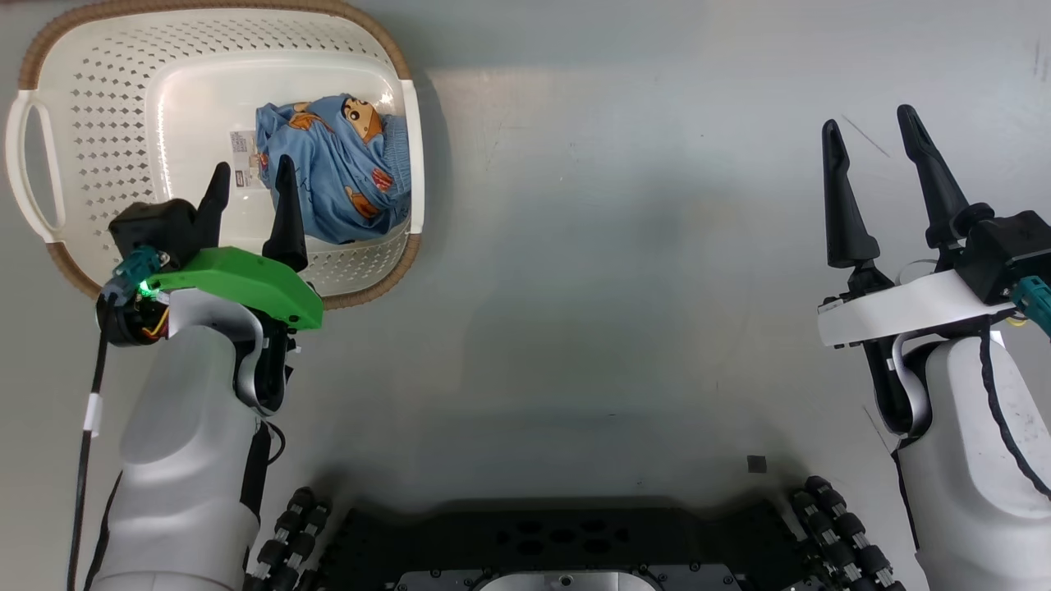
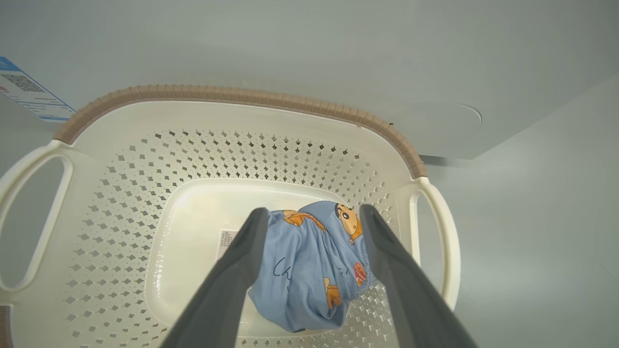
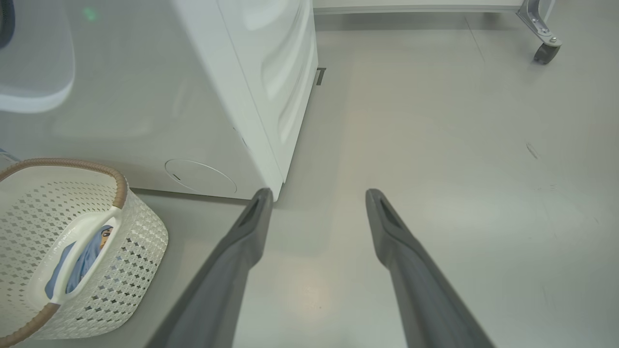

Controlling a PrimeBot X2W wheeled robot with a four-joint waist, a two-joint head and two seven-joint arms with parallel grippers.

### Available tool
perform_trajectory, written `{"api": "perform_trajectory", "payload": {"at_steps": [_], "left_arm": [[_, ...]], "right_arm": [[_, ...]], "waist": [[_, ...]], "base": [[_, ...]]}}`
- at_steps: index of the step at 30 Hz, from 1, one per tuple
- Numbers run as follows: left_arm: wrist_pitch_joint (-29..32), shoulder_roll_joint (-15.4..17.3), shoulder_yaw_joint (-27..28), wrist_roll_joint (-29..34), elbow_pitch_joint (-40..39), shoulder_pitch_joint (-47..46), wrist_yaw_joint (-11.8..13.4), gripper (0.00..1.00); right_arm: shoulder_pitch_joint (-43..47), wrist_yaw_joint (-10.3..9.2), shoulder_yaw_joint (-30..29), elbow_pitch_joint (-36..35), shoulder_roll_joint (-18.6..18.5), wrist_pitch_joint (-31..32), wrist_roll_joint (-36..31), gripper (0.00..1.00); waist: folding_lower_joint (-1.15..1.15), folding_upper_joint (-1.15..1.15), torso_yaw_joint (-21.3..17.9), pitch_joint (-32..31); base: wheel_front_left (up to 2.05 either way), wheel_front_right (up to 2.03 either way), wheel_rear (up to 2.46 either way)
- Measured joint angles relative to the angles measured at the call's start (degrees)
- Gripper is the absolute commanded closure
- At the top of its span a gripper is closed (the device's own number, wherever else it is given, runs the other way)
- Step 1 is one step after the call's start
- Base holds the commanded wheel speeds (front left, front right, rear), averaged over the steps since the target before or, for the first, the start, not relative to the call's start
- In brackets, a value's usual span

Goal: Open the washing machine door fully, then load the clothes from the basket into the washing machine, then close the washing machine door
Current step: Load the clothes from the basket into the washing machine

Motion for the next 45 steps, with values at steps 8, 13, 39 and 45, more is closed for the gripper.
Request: {"api": "perform_trajectory", "payload": {"at_steps": [8,13,39,45], "left_arm": [[1.11,0.8,-0.53,-0.41,3.36,-4.99,-0.01,0.0],[1.75,1.55,-1.71,-0.36,6.05,-8.29,-0.02,0.0],[5.65,4.99,-7.84,-1.87,15.52,-18.16,-0.19,0.0],[7.11,4.81,-9.79,-3.13,17.13,-19.29,-0.19,0.0]], "right_arm": [[-0.66,0.0,0.19,-0.35,0.11,0.0,0.0,0.0],[-1.21,-0.01,0.15,-1.11,0.19,0.0,0.0,0.0],[-2.18,-0.05,0.23,-1.91,1.2,0.0,0.0,0.0],[-2.19,-0.08,0.16,-2.04,1.44,0.0,0.0,0.0]], "waist": [[0.0,0.0,-0.59,3.13],[0.0,0.0,-1.03,5.22],[0.0,0.0,-2.39,12.27],[-0.01,0.0,-2.62,12.94]], "base": [[0.0,0.0,0.0],[0.0,0.0,0.0],[0.0,0.0,0.0],[0.0,0.0,0.0]]}}
